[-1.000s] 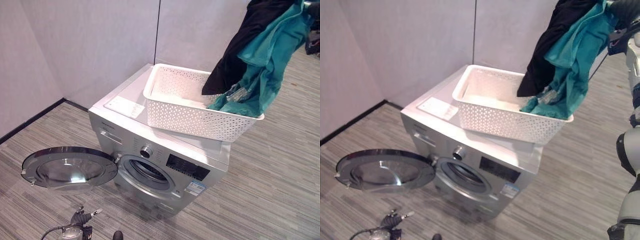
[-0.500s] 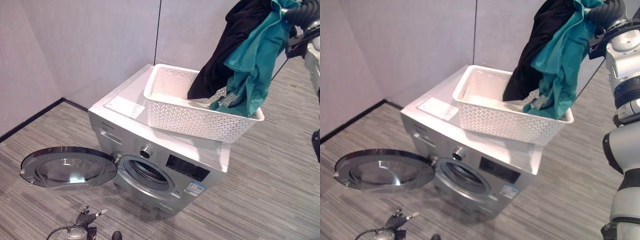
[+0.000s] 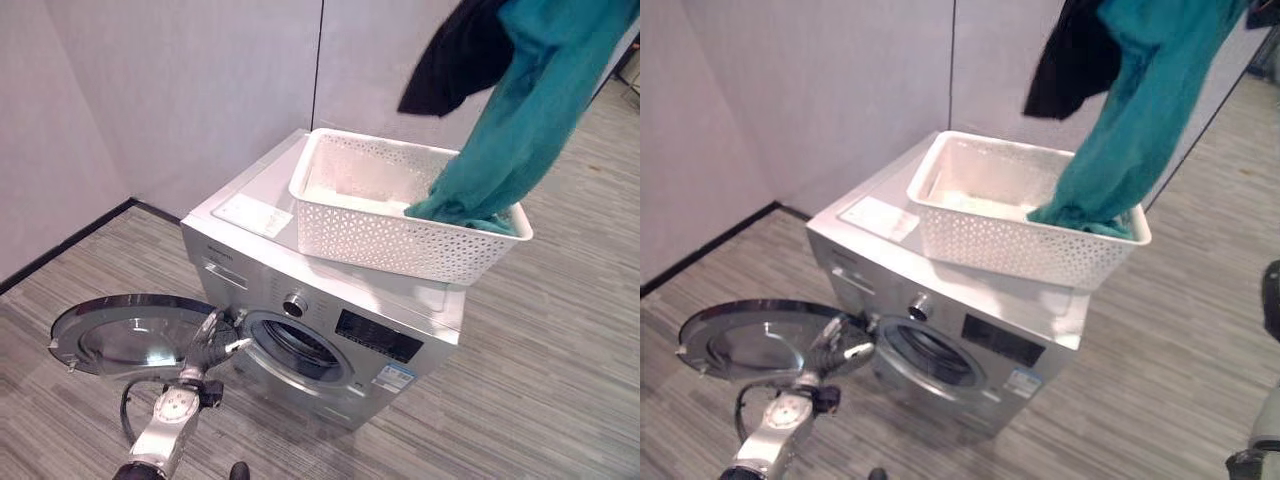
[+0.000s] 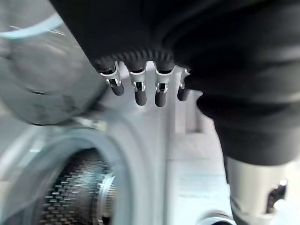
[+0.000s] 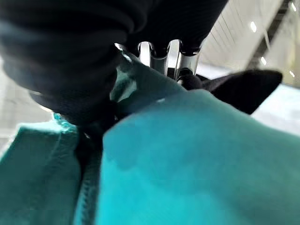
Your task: Grab the laundry basket,head to the washer,open it,put in the laundry and shut it.
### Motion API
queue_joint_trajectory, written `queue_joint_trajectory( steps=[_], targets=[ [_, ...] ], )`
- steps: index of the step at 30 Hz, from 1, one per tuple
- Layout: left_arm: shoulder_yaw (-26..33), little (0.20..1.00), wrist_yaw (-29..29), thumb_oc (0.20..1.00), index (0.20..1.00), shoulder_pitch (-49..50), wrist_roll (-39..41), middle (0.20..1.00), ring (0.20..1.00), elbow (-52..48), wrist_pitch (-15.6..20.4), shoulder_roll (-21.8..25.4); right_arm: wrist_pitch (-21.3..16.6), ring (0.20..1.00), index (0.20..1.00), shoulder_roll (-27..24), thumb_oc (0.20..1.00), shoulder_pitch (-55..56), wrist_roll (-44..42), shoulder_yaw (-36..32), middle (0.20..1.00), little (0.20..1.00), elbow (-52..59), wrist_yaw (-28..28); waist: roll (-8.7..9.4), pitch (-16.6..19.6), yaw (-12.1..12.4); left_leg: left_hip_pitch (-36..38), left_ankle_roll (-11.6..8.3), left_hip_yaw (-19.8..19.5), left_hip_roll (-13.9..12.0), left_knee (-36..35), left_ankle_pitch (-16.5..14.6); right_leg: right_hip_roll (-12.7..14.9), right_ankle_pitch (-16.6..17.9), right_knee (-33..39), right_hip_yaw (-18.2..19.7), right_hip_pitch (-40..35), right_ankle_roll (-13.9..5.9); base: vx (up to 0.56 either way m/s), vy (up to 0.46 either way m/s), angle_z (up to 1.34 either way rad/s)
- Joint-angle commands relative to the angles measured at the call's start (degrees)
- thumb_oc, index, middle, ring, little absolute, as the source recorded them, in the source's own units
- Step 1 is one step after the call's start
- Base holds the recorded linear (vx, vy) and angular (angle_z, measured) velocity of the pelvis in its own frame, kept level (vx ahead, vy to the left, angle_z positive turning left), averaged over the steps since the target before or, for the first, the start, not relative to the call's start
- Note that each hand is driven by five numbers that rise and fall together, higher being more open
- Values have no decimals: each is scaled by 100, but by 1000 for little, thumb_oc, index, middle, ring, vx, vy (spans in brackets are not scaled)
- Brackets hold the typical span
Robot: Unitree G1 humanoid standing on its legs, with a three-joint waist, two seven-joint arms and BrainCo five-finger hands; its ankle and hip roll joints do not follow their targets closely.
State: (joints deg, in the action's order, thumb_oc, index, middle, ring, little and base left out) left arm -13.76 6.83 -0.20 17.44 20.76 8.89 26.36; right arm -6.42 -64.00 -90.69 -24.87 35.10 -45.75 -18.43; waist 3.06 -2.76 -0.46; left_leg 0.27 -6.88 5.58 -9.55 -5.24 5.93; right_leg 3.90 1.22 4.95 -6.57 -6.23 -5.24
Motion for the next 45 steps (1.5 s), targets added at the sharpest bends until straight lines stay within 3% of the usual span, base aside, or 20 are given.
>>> queue_joint_trajectory(
  steps=[1,7,14,18,23,28,30,31,32,33,35,36,37,38,40,41,42,45],
  targets=[
    [-111,1000,-17,1000,1000,-247,-207,1000,1000,124,226,431,-380,200,200,-471,200,-855,382,25,200,200,217,-679,401,223,84,179,-15,45,-341,891,-1130,1210,63,-639,76,586,-810,-38,173,-15],
    [4,1000,88,1000,1000,-168,-415,1000,1000,414,120,291,-297,200,200,-1176,200,-343,1221,-621,200,200,1259,-1487,358,211,-206,354,278,263,41,1060,-1507,1500,366,-847,384,828,-970,-35,154,-25],
    [9,1000,73,1000,1000,-32,-568,1000,1000,547,76,327,-10,200,200,-1791,200,-89,1745,-954,200,200,1421,-1932,482,269,-375,527,476,459,339,1015,-1680,1683,813,-887,479,987,-976,-22,127,-16],
    [16,1000,104,1000,1000,-49,-562,1000,1000,580,86,418,131,200,200,-2146,200,-571,1722,-488,200,200,970,-2032,635,293,-451,604,536,571,439,969,-1723,1733,1026,-896,475,1068,-976,-27,87,-16],
    [156,1000,184,1000,1000,45,-554,1000,1000,655,59,537,202,200,200,-2567,200,-2228,1256,962,200,200,-161,-2163,897,442,-495,710,529,657,486,850,-1729,1799,1221,-699,286,1000,-976,14,13,-13],
    [216,1000,221,1000,1000,61,-507,1000,1000,705,49,448,143,200,200,-2675,200,-2975,1048,1895,200,200,-335,-2032,858,443,-478,680,498,633,458,813,-1680,1790,1197,-609,234,954,-976,3,-7,0],
    [221,1000,209,1000,1000,75,-487,1000,1000,605,44,242,174,200,200,-2815,200,-2683,1225,1926,200,200,39,-1982,679,381,-401,672,504,611,459,807,-1672,1792,1168,-598,211,942,-976,0,0,0],
    [153,1000,186,1000,1000,-18,-478,1000,1000,474,48,-111,119,200,200,-2865,200,-1969,1377,1499,200,200,674,-1991,348,268,-341,659,533,588,486,827,-1675,1811,1160,-606,244,949,-976,0,0,0],
    [161,1000,191,1000,1000,-7,-487,1000,1000,474,43,-125,148,200,200,-2864,200,-1729,1415,1264,200,200,753,-2015,333,271,-346,668,534,593,474,831,-1685,1798,1161,-611,249,946,-976,-21,23,-7],
    [156,1000,163,1000,1000,-8,-486,1000,1000,384,49,-264,113,200,200,-2781,200,-1078,1491,671,200,200,1030,-2081,184,238,-375,680,553,596,485,843,-1701,1795,1156,-619,276,950,-976,-22,29,-8],
    [261,1000,86,1000,1000,41,-440,1000,1000,-58,69,-479,99,200,200,-2253,200,856,1856,-1029,200,200,1723,-2268,-108,162,-555,699,618,601,539,879,-1754,1808,1213,-634,348,978,-976,-61,66,-17],
    [309,1000,-62,1000,1000,62,-260,1000,1000,-599,134,-382,116,200,200,-1539,200,2594,2279,-2641,200,200,2442,-2444,-134,82,-755,673,673,631,598,968,-1795,1843,1392,-636,406,1034,-976,-193,57,-18],
    [257,1000,-183,1000,1000,65,-116,1000,1000,-979,129,33,225,200,200,-851,200,4234,2620,-4178,200,200,3176,-2490,223,38,-757,559,699,704,670,1091,-1705,1929,1702,-604,450,1179,-976,-140,58,-11],
    [81,1000,-252,1000,1000,-37,-20,1000,1000,-1202,165,202,235,200,200,-456,200,4836,2730,-4658,200,200,3491,-2446,225,1,-664,618,722,733,636,1131,-1885,1923,1722,-565,343,1163,-976,-116,21,23],
    [47,1000,-255,1000,1000,-47,-9,1000,1000,-1216,155,278,271,200,200,-384,200,5083,2764,-4906,200,200,3617,-2431,311,-3,-612,591,719,750,648,1152,-1852,1933,1777,-540,363,1179,-976,-125,98,-5],
    [-307,1000,-470,1000,1000,-550,242,1000,1000,-1800,154,515,172,200,200,588,200,5304,2872,-4867,200,200,4369,-2286,104,-220,-594,511,868,952,722,1167,-1798,1906,1363,-908,70,1350,-957,-240,176,-54],
    [-306,1000,-471,1000,1000,-552,244,1000,1000,-1802,151,523,181,200,200,600,200,5316,2877,-4881,200,200,4384,-2283,118,-218,-594,506,869,953,731,1162,-1789,1915,1356,-927,79,1368,-958,-303,220,-71],
    [-694,1000,-585,1000,1000,-1140,550,1000,1000,-2048,87,483,112,200,200,1242,200,5512,3121,-4744,200,200,4974,-2124,-78,-286,-546,330,962,1009,673,1101,-1548,1390,248,-1928,57,1261,-735,-191,72,-22]
  ],
)
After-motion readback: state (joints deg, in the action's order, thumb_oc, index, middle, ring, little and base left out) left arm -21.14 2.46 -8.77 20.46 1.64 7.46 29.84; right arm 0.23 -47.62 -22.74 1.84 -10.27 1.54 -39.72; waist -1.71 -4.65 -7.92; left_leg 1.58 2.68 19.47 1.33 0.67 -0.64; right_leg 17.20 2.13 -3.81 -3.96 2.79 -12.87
